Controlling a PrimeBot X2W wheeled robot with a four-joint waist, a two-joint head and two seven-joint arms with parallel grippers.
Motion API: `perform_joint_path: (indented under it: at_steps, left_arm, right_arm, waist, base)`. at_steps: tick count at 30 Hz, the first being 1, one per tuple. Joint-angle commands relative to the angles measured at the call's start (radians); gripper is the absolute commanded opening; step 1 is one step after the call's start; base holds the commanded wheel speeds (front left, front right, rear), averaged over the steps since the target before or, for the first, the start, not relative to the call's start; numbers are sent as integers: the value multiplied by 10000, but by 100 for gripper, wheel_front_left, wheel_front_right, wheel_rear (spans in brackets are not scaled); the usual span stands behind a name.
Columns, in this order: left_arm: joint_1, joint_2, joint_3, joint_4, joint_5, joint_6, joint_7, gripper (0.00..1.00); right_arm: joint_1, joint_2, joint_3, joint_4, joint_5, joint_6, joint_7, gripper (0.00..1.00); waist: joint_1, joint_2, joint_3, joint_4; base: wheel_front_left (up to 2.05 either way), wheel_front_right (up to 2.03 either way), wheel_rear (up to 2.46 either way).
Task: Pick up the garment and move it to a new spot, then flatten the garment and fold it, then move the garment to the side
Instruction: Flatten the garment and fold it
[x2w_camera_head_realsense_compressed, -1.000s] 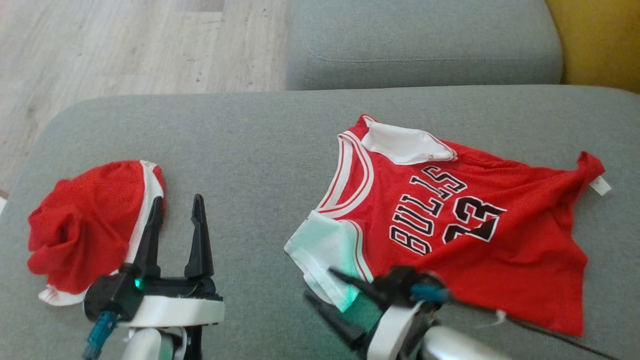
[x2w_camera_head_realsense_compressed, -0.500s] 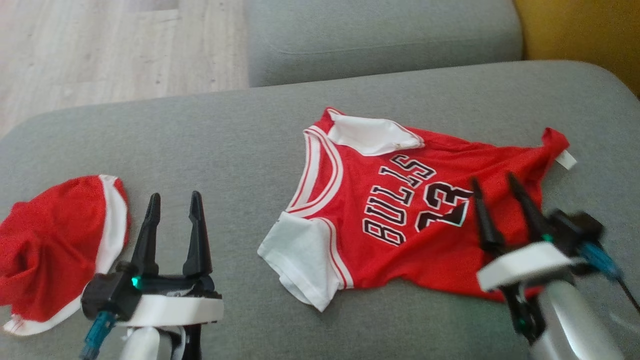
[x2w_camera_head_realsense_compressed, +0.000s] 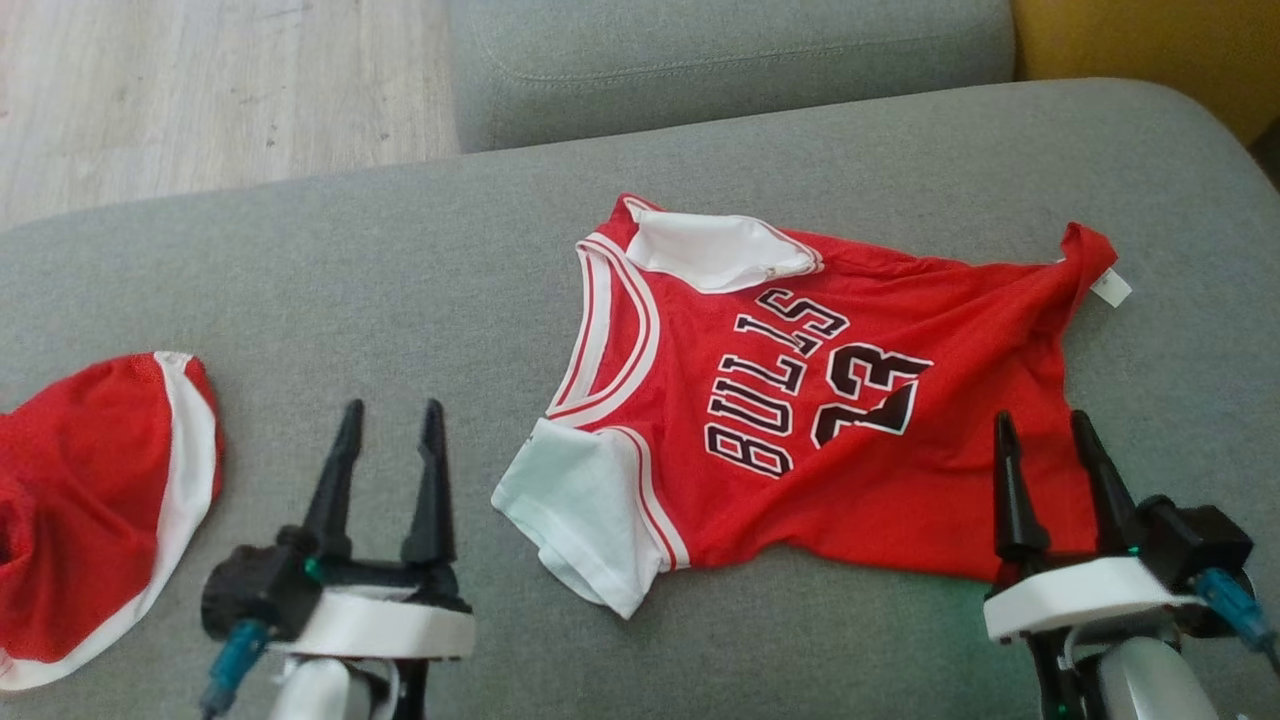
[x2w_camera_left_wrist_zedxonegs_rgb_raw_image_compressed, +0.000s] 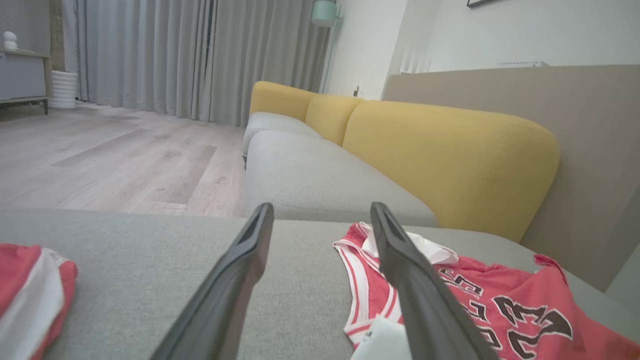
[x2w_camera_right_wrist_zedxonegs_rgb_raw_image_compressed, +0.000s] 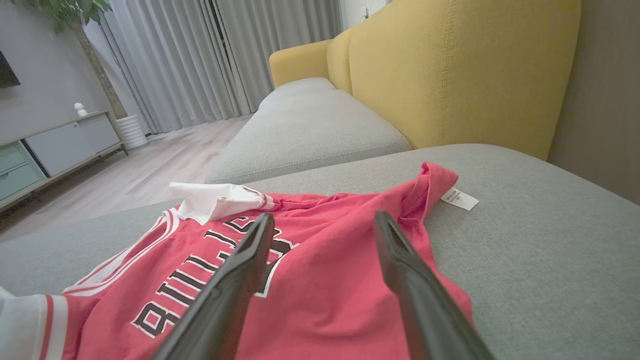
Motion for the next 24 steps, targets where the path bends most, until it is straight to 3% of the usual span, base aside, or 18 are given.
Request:
perform_joint_path:
  at_steps: [1, 9, 15, 24]
  left_arm:
    - [-536, 43, 41, 67, 160, -104, -51, 100]
    - [-1129, 348, -1221, 1861, 343, -244, 674, 100]
    - [-1791, 487, -1556, 2942, 355, -255, 1327, 100]
    - [-2476, 611, -1704, 4355, 711, 320, 2013, 100]
  right_arm:
    - [-460, -49, 261, -384, 130, 67, -107, 100]
    - [-538, -47, 279, -471, 218, 67, -108, 100]
    - [-703, -46, 309, -479, 222, 67, -108, 100]
    - [-846, -46, 217, -482, 264, 67, -108, 100]
  waist:
    - [0, 0, 78, 2]
    - [0, 0, 423, -72]
    - [0, 0, 747, -263]
    - [0, 0, 985, -485]
  base:
    - [0, 0, 0]
    - [0, 0, 0]
    - [0, 0, 0]
    - [0, 0, 0]
